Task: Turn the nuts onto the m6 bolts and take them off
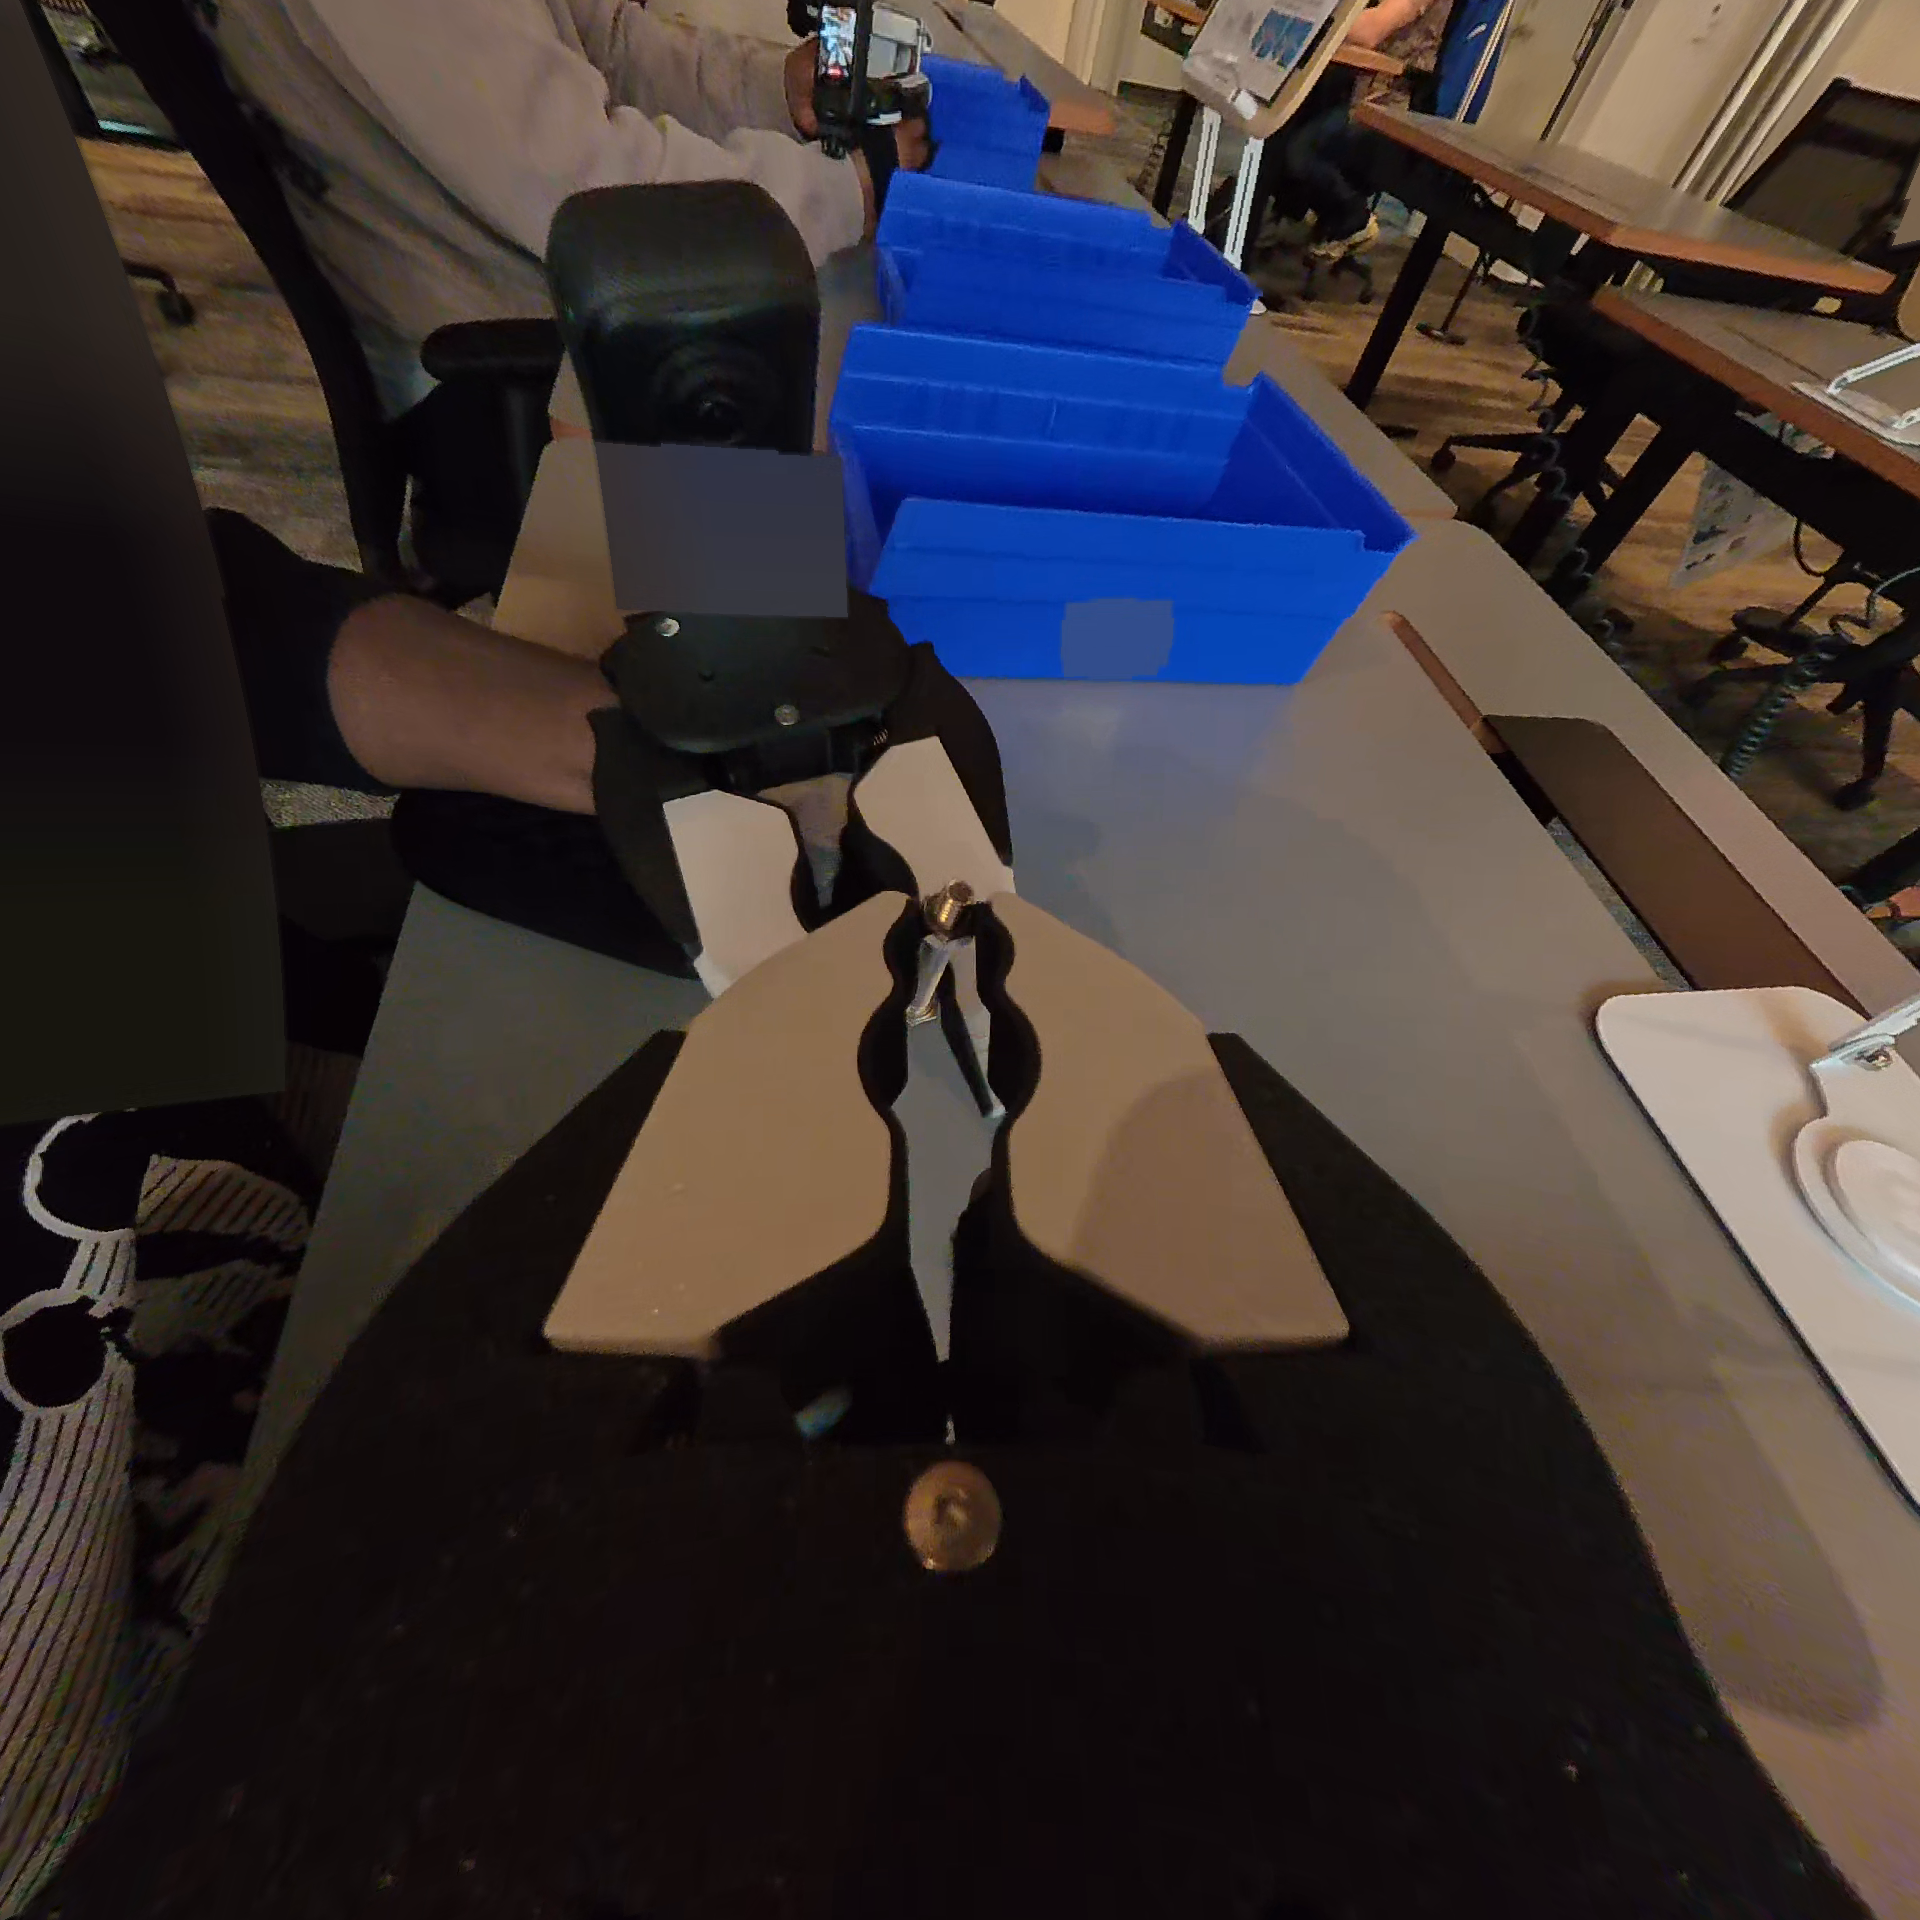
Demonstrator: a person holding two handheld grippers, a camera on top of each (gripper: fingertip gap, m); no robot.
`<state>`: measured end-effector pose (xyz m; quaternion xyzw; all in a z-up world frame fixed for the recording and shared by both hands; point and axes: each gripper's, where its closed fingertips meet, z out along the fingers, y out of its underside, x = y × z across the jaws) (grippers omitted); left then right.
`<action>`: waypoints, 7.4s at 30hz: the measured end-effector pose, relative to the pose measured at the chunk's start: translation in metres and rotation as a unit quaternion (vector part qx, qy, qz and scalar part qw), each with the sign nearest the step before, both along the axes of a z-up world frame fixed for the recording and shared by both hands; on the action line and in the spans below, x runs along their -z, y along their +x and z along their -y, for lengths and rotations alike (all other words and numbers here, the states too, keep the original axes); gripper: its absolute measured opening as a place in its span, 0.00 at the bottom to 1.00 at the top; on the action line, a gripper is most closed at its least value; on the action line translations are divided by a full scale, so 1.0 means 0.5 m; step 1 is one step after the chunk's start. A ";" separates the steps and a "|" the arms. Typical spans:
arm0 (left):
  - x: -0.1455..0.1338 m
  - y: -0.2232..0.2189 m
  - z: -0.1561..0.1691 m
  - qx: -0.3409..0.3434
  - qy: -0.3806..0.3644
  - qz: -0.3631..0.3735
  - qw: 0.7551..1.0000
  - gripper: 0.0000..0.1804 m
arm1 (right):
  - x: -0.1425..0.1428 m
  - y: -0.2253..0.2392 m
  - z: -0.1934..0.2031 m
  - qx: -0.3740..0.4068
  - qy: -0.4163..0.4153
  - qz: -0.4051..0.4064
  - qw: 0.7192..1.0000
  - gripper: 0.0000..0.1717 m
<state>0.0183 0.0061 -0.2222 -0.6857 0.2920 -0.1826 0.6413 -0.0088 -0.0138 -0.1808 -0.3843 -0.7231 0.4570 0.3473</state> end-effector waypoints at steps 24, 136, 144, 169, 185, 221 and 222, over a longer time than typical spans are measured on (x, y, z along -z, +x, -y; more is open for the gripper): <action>0.002 0.003 0.004 0.013 -0.003 0.017 1.000 0.05 | 0.003 0.008 -0.003 0.006 -0.007 -0.003 1.000 0.17; -0.022 0.005 0.011 0.021 0.020 0.060 0.998 0.05 | -0.035 0.014 0.002 0.011 -0.114 -0.144 0.983 0.16; -0.025 0.002 0.011 0.018 0.022 0.062 0.998 0.05 | -0.041 0.022 -0.021 0.027 -0.126 -0.153 0.980 0.11; -0.026 0.004 0.011 0.019 0.026 0.062 0.998 0.05 | -0.041 0.015 -0.007 0.020 -0.119 -0.153 0.981 0.13; -0.024 0.006 0.011 0.019 0.026 0.060 0.998 0.05 | -0.036 0.011 -0.009 0.025 -0.113 -0.147 0.982 0.15; -0.031 0.003 0.012 0.016 0.034 0.065 0.997 0.05 | -0.046 0.016 -0.019 0.032 -0.125 -0.157 0.979 0.15; -0.032 0.001 0.011 0.016 0.035 0.066 0.997 0.05 | -0.048 0.020 -0.029 0.037 -0.133 -0.161 0.977 0.14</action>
